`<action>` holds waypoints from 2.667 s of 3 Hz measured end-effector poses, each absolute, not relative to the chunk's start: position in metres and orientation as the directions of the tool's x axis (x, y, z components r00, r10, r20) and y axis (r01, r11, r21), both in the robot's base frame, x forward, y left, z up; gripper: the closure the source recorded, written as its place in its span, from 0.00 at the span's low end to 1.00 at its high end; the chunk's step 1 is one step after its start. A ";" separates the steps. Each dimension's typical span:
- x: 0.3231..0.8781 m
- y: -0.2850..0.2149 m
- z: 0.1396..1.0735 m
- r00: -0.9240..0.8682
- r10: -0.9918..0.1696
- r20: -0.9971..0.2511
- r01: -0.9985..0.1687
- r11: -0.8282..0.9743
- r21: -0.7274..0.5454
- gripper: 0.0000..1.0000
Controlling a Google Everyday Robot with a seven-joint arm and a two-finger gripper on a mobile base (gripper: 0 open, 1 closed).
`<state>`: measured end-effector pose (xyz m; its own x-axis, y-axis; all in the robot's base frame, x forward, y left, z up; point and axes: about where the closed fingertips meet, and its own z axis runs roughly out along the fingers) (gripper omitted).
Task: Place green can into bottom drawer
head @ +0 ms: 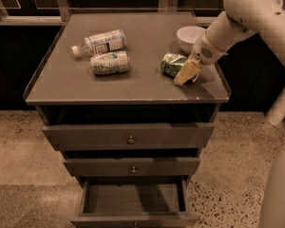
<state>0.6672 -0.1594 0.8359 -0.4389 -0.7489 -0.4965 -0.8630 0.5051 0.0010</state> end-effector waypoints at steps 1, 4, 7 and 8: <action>0.667 -0.159 0.836 -0.439 -0.749 -0.496 -0.863 0.505 0.001 0.88; 0.587 -0.185 0.876 -0.482 -0.703 -0.524 -0.826 0.563 0.004 1.00; 0.507 -0.197 0.881 -0.530 -0.655 -0.539 -0.790 0.613 0.032 1.00; 0.462 -0.200 0.871 -0.548 -0.622 -0.559 -0.789 0.606 0.100 1.00</action>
Offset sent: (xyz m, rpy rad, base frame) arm -0.0129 0.0060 -0.0009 0.0159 0.0443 0.0605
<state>0.4623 -0.2001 0.8710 -0.5482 -0.6225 -0.5585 -0.7894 0.6058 0.0997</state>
